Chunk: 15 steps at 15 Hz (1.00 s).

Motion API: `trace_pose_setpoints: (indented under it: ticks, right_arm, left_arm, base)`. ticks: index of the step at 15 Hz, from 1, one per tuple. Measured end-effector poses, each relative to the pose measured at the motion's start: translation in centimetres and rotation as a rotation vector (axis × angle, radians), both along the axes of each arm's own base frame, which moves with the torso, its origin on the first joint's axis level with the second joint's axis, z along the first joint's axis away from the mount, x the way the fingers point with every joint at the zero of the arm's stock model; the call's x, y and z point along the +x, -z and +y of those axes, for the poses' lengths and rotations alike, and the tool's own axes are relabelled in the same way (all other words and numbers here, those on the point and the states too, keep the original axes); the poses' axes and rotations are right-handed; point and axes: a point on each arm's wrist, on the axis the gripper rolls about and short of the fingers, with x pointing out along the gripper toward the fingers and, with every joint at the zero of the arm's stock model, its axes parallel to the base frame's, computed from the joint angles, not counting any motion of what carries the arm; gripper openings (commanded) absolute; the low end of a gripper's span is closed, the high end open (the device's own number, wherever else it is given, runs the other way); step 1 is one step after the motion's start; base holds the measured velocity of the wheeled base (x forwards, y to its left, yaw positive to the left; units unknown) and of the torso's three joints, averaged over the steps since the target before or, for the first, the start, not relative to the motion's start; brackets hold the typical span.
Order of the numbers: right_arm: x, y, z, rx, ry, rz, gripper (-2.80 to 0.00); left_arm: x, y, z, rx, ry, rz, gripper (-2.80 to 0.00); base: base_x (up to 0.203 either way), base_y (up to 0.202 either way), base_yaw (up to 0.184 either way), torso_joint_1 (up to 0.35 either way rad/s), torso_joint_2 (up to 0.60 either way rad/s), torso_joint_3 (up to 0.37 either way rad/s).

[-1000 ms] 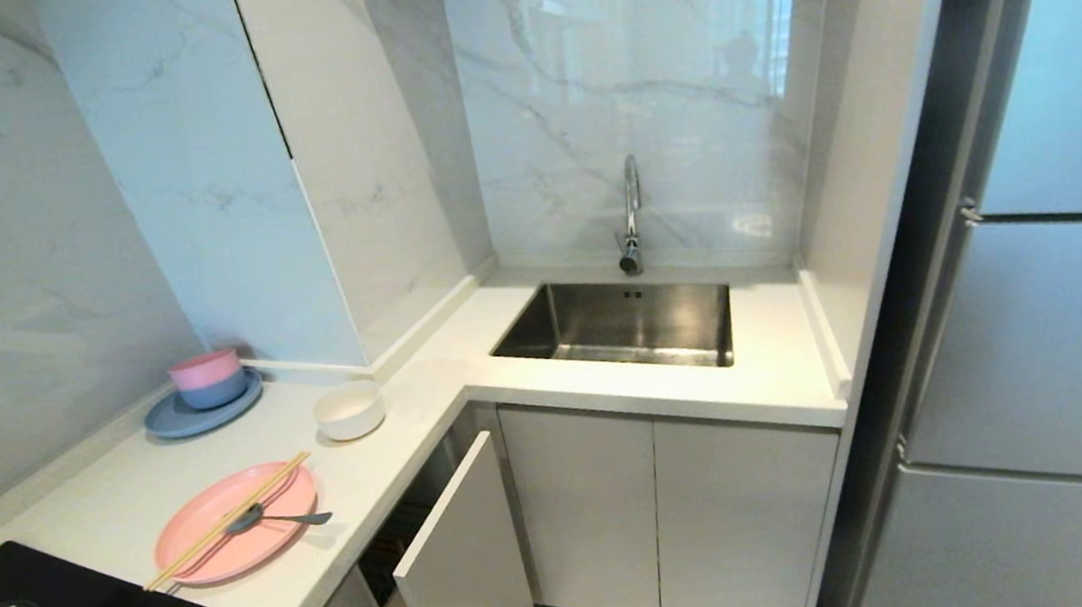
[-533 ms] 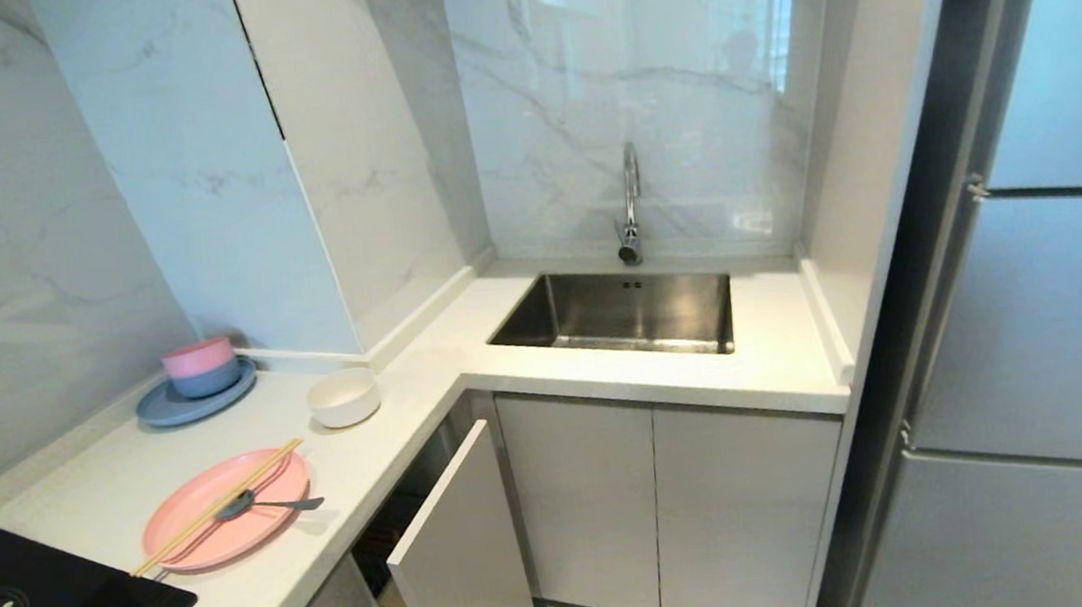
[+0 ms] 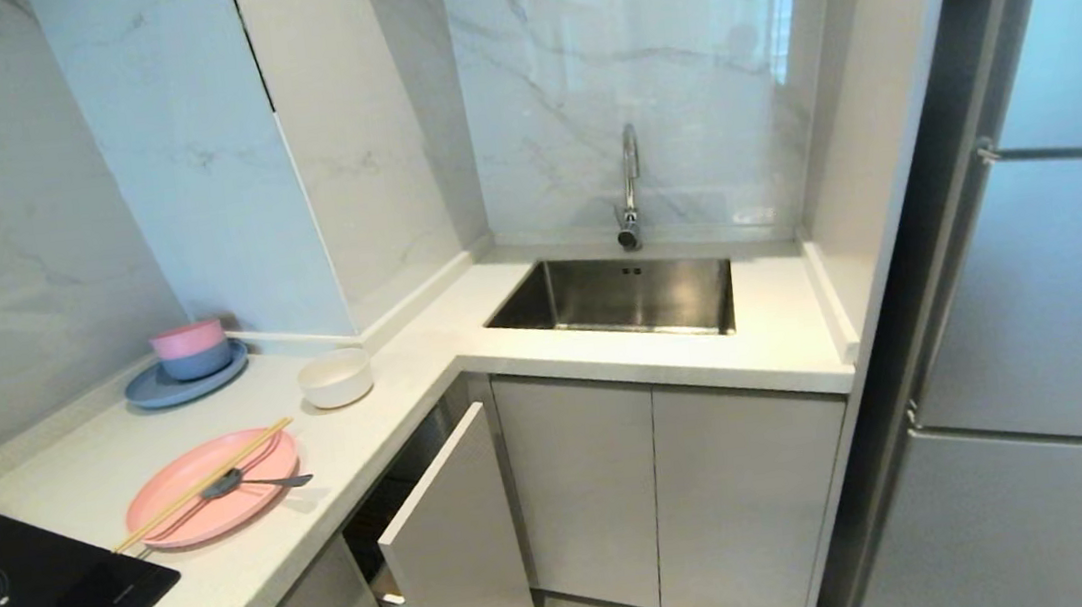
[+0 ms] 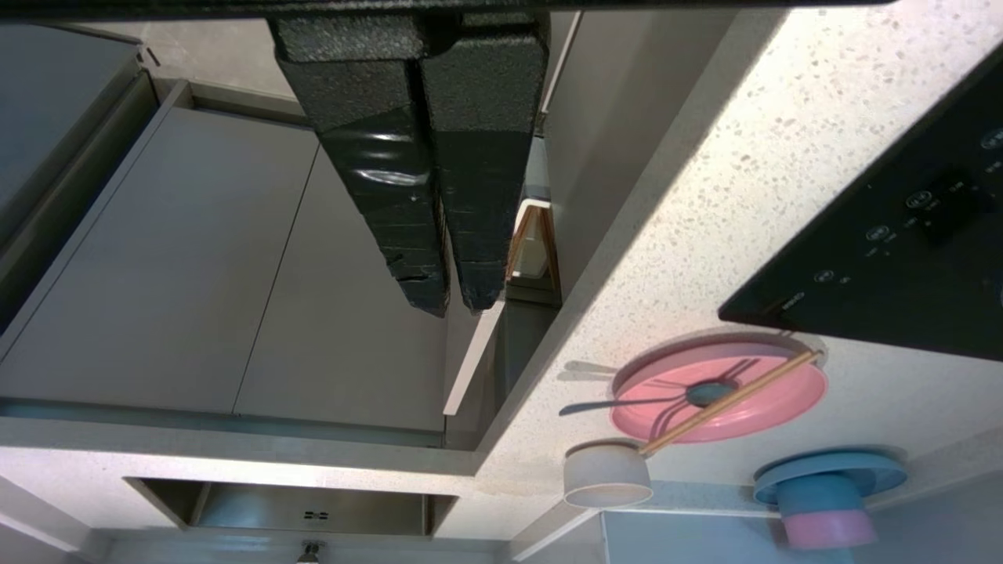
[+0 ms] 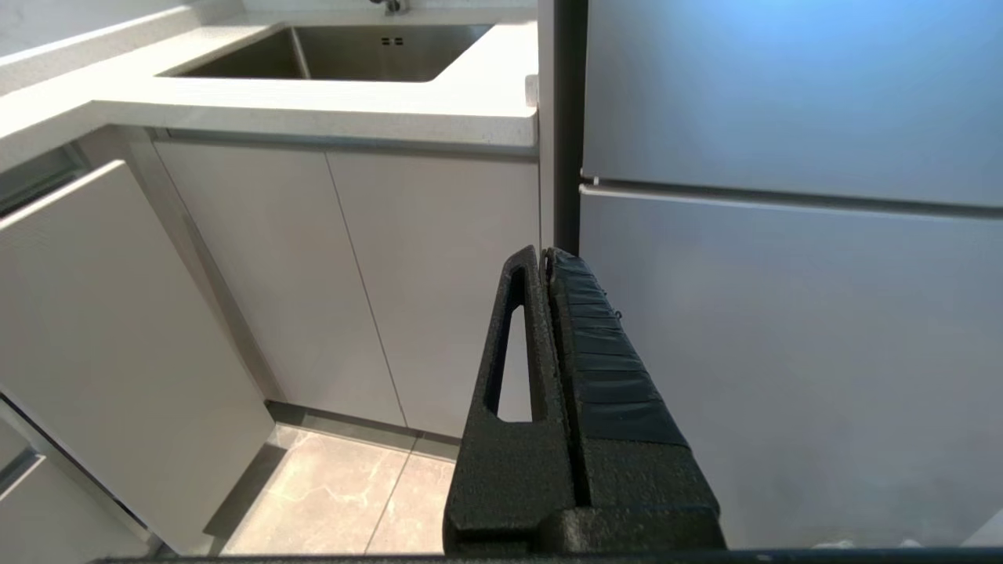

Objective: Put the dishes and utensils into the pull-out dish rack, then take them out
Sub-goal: Open the cupboard

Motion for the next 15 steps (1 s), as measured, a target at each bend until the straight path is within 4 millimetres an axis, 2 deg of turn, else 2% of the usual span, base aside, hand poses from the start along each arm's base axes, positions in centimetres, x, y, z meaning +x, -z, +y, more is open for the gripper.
trace_pose_setpoints:
  ticks: [15]
  right_arm:
    - [0.00, 0.00, 0.00, 0.000, 0.000, 0.000, -2.80]
  left_arm:
    - [0.00, 0.00, 0.00, 0.000, 0.000, 0.000, -2.80]
  base:
    - [0.000, 0.000, 0.000, -0.216, 0.51, 0.282]
